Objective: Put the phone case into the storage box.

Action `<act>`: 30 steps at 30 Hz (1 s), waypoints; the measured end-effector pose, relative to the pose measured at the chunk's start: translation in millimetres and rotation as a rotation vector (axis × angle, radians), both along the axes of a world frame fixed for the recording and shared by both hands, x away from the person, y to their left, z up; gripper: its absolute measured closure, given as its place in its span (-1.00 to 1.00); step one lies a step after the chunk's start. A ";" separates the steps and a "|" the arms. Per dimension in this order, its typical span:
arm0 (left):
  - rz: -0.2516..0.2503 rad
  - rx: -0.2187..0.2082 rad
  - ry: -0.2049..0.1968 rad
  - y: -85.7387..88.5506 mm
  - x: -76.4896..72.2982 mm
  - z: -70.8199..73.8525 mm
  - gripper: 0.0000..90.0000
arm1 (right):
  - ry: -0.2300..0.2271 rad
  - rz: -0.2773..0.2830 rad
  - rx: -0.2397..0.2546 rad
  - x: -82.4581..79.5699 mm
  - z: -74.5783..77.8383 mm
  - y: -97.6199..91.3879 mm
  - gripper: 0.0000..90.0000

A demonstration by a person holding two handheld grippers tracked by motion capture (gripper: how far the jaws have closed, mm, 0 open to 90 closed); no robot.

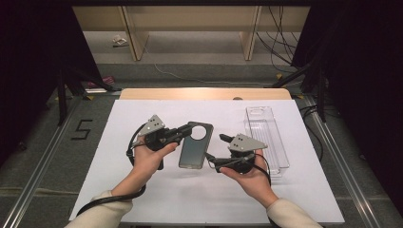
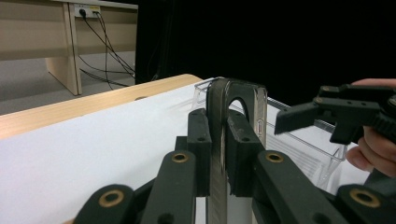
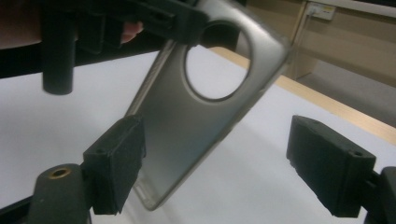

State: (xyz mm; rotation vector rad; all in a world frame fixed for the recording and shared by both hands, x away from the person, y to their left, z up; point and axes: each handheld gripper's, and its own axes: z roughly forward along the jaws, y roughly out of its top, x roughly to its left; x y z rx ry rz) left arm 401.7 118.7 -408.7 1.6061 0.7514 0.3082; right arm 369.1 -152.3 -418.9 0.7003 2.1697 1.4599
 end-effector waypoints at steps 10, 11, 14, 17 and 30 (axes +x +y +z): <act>-0.013 -0.011 -0.005 -11.5 -6.3 -0.4 0.81 | 0.013 -0.064 0.044 7.7 2.4 -7.3 -0.49; -0.014 -0.011 -0.007 -12.1 -6.6 -0.3 0.81 | 0.013 -0.067 0.049 8.4 2.8 -7.6 -0.47; -0.013 -0.015 -0.002 -13.4 -7.5 -0.7 0.81 | 0.013 -0.082 0.071 10.4 5.2 -8.3 -0.40; -0.014 -0.016 -0.001 -14.7 -7.7 -1.8 0.81 | 0.009 -0.099 0.081 12.7 7.7 -8.7 -0.29; -0.016 -0.016 -0.011 -17.6 -9.3 -1.7 0.80 | 0.026 -0.126 0.111 15.9 7.1 -11.7 0.20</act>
